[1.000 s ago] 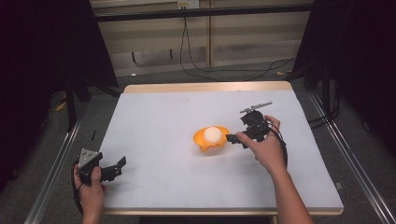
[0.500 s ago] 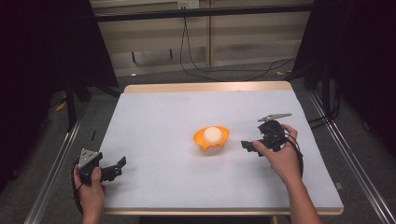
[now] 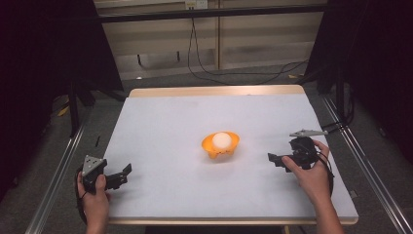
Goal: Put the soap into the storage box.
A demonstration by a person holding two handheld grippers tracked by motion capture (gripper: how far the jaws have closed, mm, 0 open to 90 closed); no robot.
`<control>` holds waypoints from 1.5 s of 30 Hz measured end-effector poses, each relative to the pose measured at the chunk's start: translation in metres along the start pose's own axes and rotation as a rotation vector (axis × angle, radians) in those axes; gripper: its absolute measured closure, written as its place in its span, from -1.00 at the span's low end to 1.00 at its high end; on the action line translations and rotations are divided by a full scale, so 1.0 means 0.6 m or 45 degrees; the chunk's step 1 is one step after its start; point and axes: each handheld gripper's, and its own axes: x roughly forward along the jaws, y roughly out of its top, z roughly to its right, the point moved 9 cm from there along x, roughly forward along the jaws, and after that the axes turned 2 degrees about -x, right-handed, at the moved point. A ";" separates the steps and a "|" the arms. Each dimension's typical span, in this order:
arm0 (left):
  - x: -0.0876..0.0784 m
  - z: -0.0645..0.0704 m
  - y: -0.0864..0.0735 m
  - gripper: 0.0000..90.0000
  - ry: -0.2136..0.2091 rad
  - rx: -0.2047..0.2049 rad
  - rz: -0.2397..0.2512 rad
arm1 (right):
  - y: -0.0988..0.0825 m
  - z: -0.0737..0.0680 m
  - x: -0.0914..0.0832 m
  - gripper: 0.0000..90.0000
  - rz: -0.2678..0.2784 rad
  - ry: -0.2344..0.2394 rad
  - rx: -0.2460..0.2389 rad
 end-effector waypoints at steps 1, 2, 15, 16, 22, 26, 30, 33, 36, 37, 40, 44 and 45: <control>0.000 0.000 0.000 -0.96 -0.001 -0.003 0.000 | -0.004 0.004 -0.002 -1.00 0.007 -0.001 -0.001; 0.000 0.000 0.000 -0.96 -0.003 -0.003 0.000 | -0.008 0.008 -0.005 -1.00 0.008 -0.004 0.000; 0.000 0.000 0.000 -0.96 0.003 0.006 -0.001 | -0.061 0.059 -0.048 -1.00 0.074 -0.074 0.051; 0.000 0.001 0.000 -0.96 0.003 0.006 -0.001 | -0.064 0.063 -0.051 -1.00 0.081 -0.079 0.054; 0.001 0.001 0.000 -0.96 0.001 0.009 -0.004 | -0.083 0.079 -0.068 -1.00 0.098 -0.101 0.067; 0.001 0.001 0.000 -0.96 0.002 0.005 -0.002 | -0.101 0.097 -0.081 -1.00 0.109 -0.119 0.083; 0.001 0.001 0.000 -0.96 0.001 0.006 -0.004 | -0.113 0.111 -0.095 -1.00 0.118 -0.138 0.100; 0.001 0.001 0.000 -0.96 0.000 0.004 -0.004 | -0.118 0.117 -0.103 -1.00 0.129 -0.150 0.108; 0.000 0.000 0.001 -0.96 -0.012 -0.018 0.010 | -0.127 0.129 -0.114 -1.00 0.140 -0.166 0.117; -0.001 -0.001 0.001 -0.96 -0.011 -0.021 0.013 | -0.130 0.132 -0.117 -1.00 0.143 -0.170 0.126; -0.001 0.000 0.001 -0.96 -0.018 -0.026 0.018 | -0.139 0.139 -0.124 -1.00 0.150 -0.181 0.132; -0.001 -0.001 0.001 -0.96 -0.012 -0.021 0.015 | -0.155 0.148 -0.132 -0.99 0.167 -0.185 0.157; -0.001 -0.001 0.001 -0.96 -0.012 -0.020 0.015 | -0.155 0.148 -0.132 -0.99 0.167 -0.185 0.157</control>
